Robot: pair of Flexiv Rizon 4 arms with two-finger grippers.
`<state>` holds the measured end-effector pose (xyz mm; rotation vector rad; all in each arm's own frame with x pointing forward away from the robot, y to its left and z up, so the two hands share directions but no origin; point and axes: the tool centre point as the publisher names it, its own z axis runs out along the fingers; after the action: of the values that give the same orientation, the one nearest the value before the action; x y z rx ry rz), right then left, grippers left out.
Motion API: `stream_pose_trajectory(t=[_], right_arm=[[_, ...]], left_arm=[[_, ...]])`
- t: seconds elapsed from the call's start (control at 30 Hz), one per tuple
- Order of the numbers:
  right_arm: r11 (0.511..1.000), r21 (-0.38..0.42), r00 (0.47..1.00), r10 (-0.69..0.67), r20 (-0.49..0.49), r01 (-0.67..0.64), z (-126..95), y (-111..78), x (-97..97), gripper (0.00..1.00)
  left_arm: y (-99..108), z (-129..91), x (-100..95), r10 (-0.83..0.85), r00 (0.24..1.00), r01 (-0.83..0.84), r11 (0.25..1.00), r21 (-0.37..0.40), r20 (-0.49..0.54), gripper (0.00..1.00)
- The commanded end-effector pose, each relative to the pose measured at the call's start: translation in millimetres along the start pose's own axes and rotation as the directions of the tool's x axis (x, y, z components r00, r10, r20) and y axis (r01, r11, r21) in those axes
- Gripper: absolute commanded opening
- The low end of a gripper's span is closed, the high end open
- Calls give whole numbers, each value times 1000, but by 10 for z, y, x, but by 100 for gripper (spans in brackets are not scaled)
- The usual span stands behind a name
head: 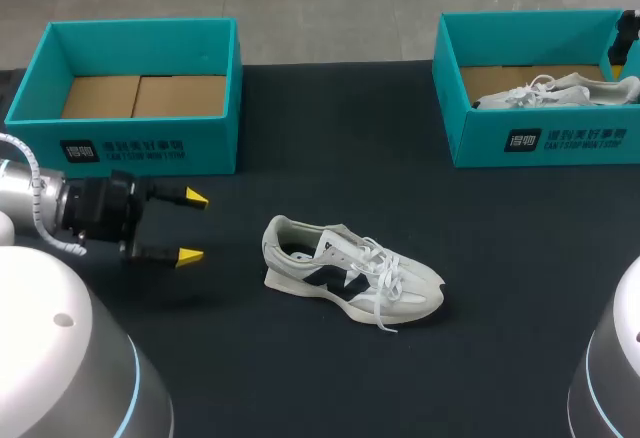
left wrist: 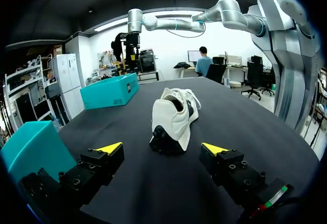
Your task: Take the shoe out of the shoebox, open the shoe tongue, remove and reinsert the insole, then place the shoe into the shoebox
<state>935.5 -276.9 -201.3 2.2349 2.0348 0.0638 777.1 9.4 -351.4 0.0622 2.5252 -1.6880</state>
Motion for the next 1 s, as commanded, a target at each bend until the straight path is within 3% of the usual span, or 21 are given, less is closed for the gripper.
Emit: stream_pose_trajectory(t=[0.03, 0.27, 0.63, 1.0], right_arm=[[1000, 0, 1000, 0, -1, 0, 2, 1, -1, 100], [1000, 0, 1000, 0, -1, 0, 2, 1, -1, 100], [1000, 0, 1000, 0, -1, 0, 2, 1, -1, 100], [1000, 0, 1000, 0, -1, 0, 2, 1, -1, 100]], left_arm=[[-4, 91, 79, -15, 999, 15, 1000, -27, 28, 100], [167, 163, 83, -57, 995, 60, 997, -43, 77, 100], [451, 182, 77, -79, 996, 79, 997, -7, 28, 100], [458, 225, 92, -92, 996, 92, 996, 18, 17, 100]])
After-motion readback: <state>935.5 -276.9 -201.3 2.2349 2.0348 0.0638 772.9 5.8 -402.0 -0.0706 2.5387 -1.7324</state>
